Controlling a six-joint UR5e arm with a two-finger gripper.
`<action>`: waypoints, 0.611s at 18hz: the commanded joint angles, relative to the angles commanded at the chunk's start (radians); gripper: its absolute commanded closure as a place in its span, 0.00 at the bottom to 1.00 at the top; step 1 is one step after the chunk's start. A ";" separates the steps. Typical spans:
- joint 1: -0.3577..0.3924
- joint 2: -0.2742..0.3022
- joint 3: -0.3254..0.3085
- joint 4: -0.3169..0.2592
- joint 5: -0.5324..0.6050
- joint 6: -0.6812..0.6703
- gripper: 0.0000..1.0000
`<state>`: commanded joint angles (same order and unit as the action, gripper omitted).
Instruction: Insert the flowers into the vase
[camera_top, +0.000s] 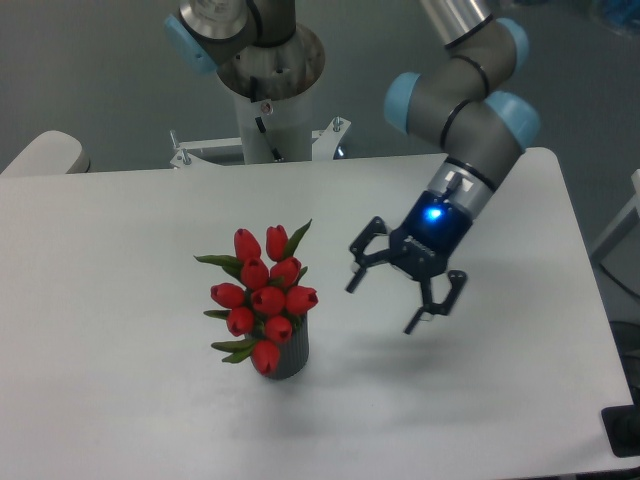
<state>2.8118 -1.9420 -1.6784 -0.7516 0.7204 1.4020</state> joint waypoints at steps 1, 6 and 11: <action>0.002 0.000 0.031 -0.008 0.054 0.000 0.00; -0.012 -0.034 0.276 -0.155 0.286 0.002 0.00; -0.021 -0.092 0.472 -0.274 0.445 0.023 0.00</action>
<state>2.7903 -2.0340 -1.2060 -1.0261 1.1653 1.4250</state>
